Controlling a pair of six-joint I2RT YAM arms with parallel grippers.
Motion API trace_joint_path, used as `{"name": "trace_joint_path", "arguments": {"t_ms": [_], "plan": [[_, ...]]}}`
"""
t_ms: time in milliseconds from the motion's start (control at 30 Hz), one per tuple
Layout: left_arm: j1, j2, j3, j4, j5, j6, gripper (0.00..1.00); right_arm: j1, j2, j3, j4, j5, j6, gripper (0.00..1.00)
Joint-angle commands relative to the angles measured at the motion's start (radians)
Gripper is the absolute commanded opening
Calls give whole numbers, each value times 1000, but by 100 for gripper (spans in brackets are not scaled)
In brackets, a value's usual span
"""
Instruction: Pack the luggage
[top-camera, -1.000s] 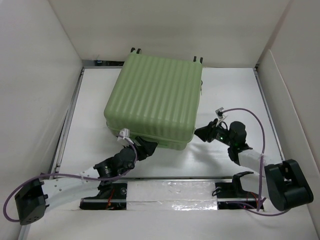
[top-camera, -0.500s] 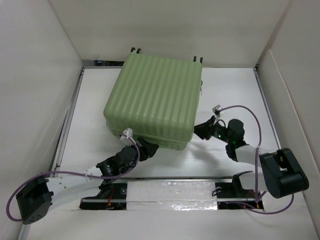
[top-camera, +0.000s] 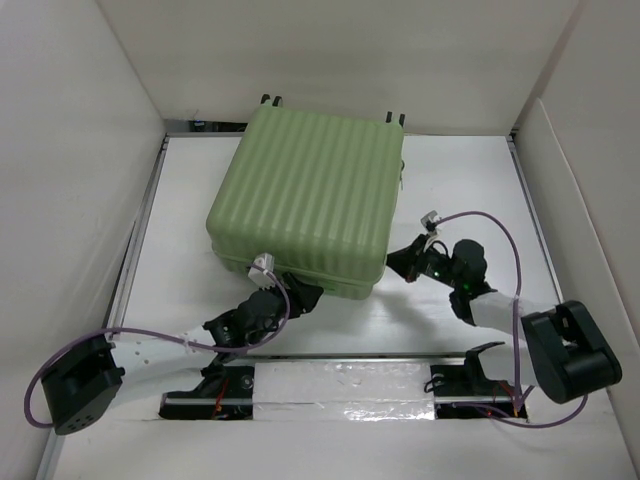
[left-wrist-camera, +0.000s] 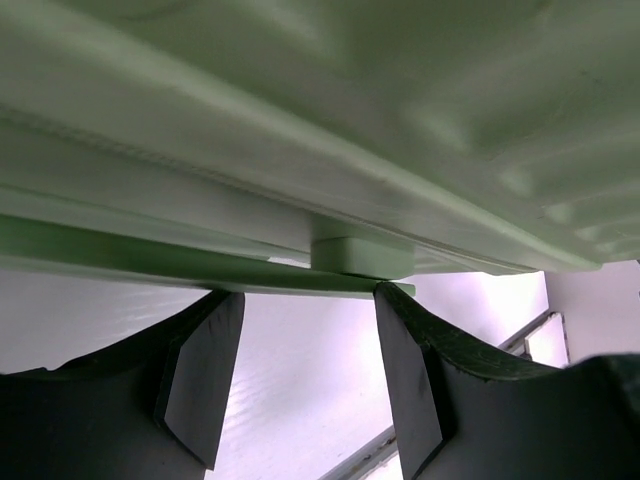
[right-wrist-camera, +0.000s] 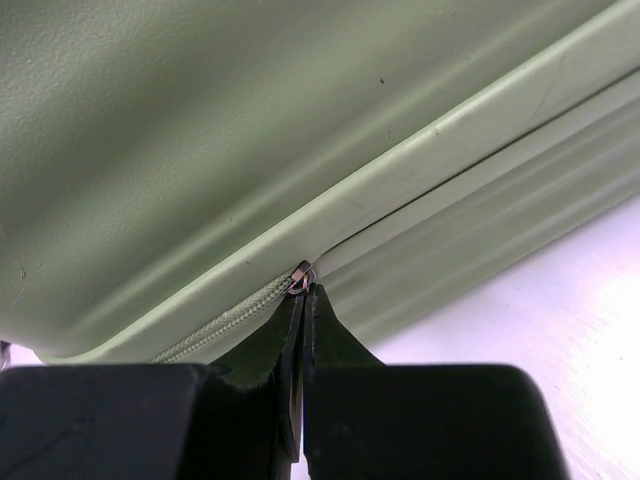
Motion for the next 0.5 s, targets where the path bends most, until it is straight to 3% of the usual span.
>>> {"name": "trace_joint_path", "arguments": {"t_ms": [0,267,467], "plan": [[4,50,62,116,-37,50,51,66,-61,18,-74,117,3,0],[92,224,136,270,-9,102,49,374,-446,44,-694,516,55,0],[92,326,199,346,2,129,48,595,-589,23,-909,717,242,0]]}}
